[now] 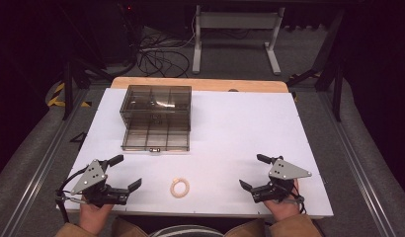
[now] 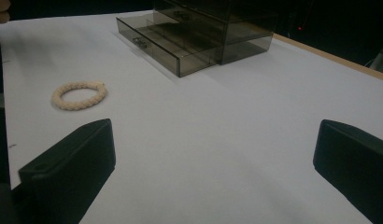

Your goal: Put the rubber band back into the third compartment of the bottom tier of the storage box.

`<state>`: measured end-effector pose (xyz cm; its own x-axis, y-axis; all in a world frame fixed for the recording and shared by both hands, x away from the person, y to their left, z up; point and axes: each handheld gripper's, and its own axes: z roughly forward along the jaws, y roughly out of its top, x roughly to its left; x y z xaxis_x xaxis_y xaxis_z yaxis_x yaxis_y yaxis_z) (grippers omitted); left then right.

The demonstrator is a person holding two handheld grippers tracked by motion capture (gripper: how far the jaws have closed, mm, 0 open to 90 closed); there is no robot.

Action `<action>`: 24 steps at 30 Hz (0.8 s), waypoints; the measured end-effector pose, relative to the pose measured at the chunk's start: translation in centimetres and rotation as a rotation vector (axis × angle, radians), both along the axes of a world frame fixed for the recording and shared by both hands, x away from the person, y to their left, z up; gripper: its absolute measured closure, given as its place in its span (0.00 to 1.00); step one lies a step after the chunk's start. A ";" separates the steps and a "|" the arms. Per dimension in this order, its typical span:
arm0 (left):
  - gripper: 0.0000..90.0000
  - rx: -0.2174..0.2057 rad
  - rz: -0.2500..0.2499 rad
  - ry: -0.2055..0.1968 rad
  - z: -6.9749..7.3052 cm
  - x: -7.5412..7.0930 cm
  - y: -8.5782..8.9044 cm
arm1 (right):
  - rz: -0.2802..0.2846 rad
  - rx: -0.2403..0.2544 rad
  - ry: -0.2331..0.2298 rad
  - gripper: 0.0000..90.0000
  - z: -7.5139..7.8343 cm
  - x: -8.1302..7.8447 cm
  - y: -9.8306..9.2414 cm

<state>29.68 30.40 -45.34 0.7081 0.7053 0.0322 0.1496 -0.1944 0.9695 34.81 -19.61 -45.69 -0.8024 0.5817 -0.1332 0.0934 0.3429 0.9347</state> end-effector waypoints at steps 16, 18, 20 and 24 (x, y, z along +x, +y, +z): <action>0.03 0.002 0.018 0.001 0.0 0.1 -0.1 | 0.018 -0.010 0.024 0.00 -0.3 0.0 0.3; 0.03 -0.001 0.018 0.005 0.1 0.2 -0.1 | 0.021 -0.011 0.024 0.00 -0.3 0.0 0.4; 0.03 -0.004 0.018 0.006 0.1 0.2 -0.1 | 0.019 -0.012 0.023 0.00 -0.3 0.0 0.4; 0.03 0.002 0.010 0.012 0.2 0.3 -0.3 | 0.021 -0.006 0.027 0.00 -0.3 0.0 0.3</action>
<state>29.95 30.10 -45.17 0.7016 0.7121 0.0250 0.1632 -0.1948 0.9672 34.77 -19.31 -46.03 -0.8181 0.5636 -0.1146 0.1114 0.3507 0.9298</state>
